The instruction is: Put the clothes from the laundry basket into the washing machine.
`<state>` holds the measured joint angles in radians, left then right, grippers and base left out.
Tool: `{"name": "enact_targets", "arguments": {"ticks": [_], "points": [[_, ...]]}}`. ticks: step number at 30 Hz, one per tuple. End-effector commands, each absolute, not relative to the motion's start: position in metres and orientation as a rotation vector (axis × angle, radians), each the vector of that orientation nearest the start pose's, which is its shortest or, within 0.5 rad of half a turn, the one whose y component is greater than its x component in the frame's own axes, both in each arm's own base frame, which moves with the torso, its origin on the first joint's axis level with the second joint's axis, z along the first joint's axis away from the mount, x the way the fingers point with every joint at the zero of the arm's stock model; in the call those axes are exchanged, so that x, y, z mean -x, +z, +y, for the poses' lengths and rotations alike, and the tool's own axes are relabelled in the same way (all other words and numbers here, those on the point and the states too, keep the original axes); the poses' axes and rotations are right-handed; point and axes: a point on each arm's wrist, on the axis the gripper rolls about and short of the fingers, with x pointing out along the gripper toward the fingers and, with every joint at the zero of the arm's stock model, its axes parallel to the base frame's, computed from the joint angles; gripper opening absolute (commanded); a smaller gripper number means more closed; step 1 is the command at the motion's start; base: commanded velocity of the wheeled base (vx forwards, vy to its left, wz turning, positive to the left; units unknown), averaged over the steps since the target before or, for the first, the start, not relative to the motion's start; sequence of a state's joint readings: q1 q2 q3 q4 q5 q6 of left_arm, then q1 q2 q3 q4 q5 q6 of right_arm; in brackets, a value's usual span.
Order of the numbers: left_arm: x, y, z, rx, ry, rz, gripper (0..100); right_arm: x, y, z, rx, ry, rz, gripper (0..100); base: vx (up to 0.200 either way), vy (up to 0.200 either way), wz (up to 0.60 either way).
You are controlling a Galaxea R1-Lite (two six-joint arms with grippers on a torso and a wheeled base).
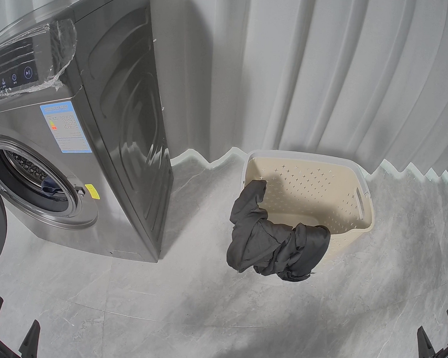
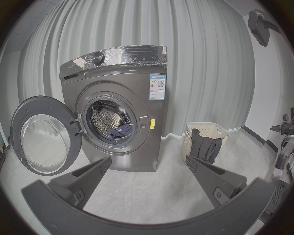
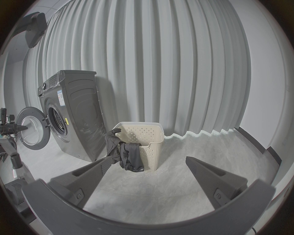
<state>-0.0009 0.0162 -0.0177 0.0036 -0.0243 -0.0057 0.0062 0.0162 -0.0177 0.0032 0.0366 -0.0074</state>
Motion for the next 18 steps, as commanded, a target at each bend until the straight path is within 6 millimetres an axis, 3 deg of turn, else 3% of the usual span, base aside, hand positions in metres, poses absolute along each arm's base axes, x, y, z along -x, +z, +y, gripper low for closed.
{"name": "enact_targets", "arguments": {"ticks": [1, 4, 13, 18], "points": [[0.023, 0.0759, -0.0006, 0.006, -0.025, 0.002, 100, 0.0231, 0.076, 0.0007, 0.008, 0.043, 0.0, 100, 0.0, -0.2, 0.0], [0.023, 0.076, -0.0006, 0.006, -0.025, 0.0, 100, 0.0231, 0.076, 0.0007, 0.008, 0.043, 0.0, 100, 0.0, -0.2, 0.0], [0.023, 0.0759, -0.0006, 0.008, -0.025, 0.002, 100, 0.0229, 0.0756, 0.0007, 0.008, 0.043, 0.001, 100, 0.0, 0.0, 0.0], [0.023, 0.076, -0.0005, 0.008, -0.023, 0.0, 100, 0.0229, 0.0756, 0.0007, 0.008, 0.043, 0.001, 100, -0.2, 0.0, 0.0]]}}
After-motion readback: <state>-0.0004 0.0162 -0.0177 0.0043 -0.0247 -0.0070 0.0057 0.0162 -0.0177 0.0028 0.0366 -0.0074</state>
